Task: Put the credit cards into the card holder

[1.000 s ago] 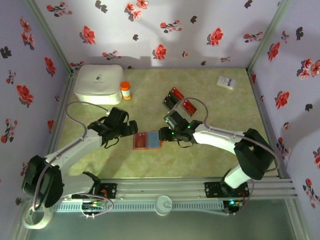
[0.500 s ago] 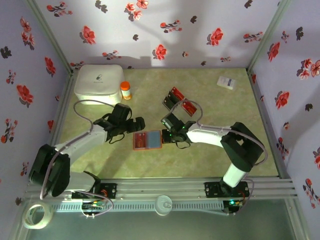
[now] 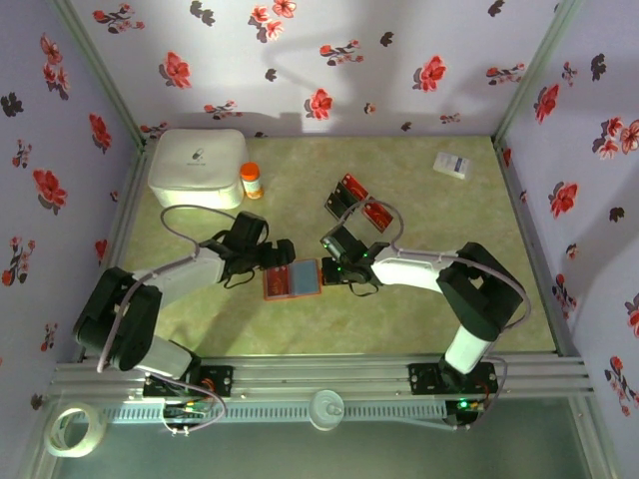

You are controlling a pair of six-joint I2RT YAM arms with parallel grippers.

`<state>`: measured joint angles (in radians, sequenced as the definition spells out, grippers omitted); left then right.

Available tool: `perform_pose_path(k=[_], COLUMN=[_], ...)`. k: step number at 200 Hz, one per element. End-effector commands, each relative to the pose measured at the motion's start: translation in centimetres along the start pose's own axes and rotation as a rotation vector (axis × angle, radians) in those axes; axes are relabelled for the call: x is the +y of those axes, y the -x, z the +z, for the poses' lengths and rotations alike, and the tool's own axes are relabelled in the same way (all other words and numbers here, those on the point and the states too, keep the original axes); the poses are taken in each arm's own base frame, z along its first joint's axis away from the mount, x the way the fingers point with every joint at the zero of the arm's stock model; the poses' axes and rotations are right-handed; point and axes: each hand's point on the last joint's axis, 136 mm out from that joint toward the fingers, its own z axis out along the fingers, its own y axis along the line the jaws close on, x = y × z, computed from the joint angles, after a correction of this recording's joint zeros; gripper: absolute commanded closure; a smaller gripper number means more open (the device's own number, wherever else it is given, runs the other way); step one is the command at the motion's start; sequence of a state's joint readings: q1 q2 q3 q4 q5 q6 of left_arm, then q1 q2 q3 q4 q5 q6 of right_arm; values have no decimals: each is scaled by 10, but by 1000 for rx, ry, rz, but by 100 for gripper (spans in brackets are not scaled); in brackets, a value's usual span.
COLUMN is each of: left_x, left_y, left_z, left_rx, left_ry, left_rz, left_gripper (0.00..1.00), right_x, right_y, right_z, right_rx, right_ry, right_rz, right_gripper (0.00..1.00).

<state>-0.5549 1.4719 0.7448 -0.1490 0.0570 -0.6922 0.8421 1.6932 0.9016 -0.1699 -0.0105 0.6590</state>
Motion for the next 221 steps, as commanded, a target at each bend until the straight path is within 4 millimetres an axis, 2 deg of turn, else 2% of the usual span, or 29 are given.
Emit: perform_pose_path(k=[1, 57, 88, 177, 221], left_x=[4, 12, 10, -11, -23], left_y=[-3, -14, -19, -24, -15], left_z=[9, 25, 26, 7, -9], left_rx=[12, 54, 72, 92, 50], left_ry=[-3, 19, 4, -124, -177], left_rz=[17, 12, 8, -23, -39], left_gripper=[0, 0, 0, 0, 0], right_x=[-6, -4, -3, -3, -3], right_y=[-5, -5, -5, -8, -9], right_z=[6, 6, 6, 10, 12], right_rx=[14, 15, 15, 21, 27], right_ry=[-5, 7, 12, 23, 27], right_rz=[25, 34, 36, 52, 57], right_gripper=[100, 100, 100, 100, 100])
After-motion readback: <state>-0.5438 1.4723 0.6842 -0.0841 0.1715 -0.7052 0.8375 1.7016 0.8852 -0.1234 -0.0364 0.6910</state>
